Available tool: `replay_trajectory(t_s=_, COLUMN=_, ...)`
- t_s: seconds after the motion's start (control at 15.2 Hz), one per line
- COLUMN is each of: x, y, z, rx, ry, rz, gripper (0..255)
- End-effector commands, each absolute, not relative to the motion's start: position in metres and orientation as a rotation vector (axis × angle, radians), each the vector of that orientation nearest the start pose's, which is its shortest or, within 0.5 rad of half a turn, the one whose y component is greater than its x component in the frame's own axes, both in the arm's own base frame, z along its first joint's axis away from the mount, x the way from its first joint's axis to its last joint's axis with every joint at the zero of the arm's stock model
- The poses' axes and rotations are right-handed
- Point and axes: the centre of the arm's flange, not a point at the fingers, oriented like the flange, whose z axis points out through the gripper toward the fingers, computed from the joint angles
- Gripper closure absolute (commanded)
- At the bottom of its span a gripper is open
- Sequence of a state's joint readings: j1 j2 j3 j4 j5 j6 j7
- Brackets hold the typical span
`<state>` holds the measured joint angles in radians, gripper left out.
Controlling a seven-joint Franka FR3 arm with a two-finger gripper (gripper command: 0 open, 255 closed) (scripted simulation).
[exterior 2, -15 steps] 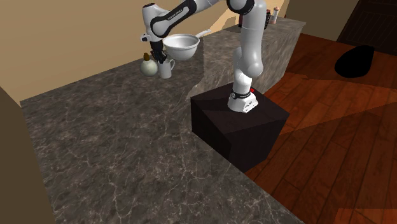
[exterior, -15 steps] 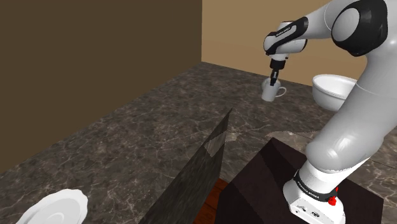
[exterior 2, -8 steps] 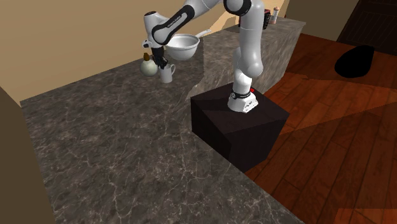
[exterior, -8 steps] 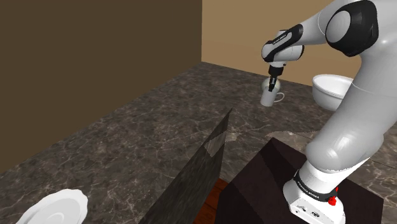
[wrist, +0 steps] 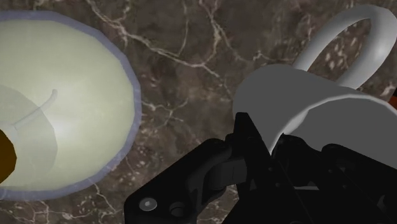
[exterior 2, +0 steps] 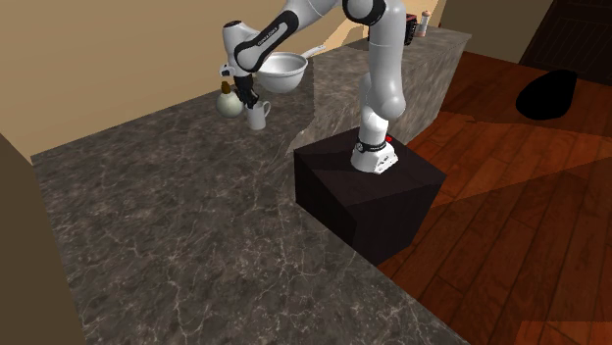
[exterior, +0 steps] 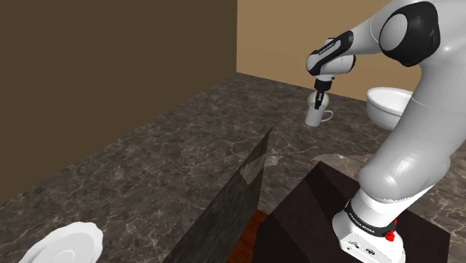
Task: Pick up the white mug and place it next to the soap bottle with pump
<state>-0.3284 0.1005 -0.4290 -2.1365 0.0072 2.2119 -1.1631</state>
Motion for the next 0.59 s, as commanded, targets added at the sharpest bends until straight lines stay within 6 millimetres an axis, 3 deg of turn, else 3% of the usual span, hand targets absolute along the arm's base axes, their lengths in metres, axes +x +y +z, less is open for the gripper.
replay_trajectory(t_s=0.0, x=0.403, y=-0.377, z=0.362, rx=-3.085, ry=-0.630, rz=0.061, gripper=0)
replay_trajectory(t_s=0.33, x=0.403, y=-0.377, z=0.362, rx=-3.085, ry=-0.630, rz=0.061, gripper=0)
replay_trajectory(t_s=0.53, x=0.404, y=-0.377, z=0.402, rx=-3.085, ry=-0.630, rz=0.061, gripper=0)
